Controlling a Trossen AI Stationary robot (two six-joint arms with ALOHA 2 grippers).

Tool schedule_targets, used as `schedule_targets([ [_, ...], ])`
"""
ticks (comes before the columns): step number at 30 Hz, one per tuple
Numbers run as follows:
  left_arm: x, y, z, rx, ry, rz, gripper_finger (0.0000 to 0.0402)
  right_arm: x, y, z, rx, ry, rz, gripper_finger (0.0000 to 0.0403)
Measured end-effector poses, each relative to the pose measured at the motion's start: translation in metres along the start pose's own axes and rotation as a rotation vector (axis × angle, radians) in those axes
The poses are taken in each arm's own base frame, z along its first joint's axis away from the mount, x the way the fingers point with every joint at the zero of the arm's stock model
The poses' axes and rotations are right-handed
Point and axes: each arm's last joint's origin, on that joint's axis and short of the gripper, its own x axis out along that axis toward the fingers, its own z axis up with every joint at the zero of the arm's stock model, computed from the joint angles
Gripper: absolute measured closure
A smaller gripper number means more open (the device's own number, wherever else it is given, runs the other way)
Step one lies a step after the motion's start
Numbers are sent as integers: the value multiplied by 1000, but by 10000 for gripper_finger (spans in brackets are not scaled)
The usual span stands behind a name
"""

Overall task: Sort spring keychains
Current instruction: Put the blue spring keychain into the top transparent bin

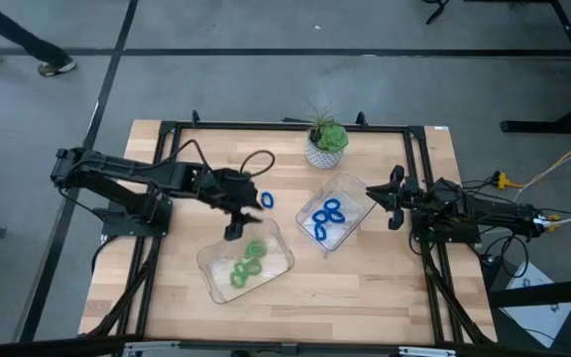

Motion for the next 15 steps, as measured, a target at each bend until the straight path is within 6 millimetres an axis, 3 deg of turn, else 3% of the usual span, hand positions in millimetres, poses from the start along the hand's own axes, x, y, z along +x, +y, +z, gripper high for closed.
schedule_targets([
  [7,6,27,0,-36,4,257,247,0,0,0,0,0,0,336],
  [15,38,55,-10,-31,132,324,247,0,0,0,0,0,0,336],
])
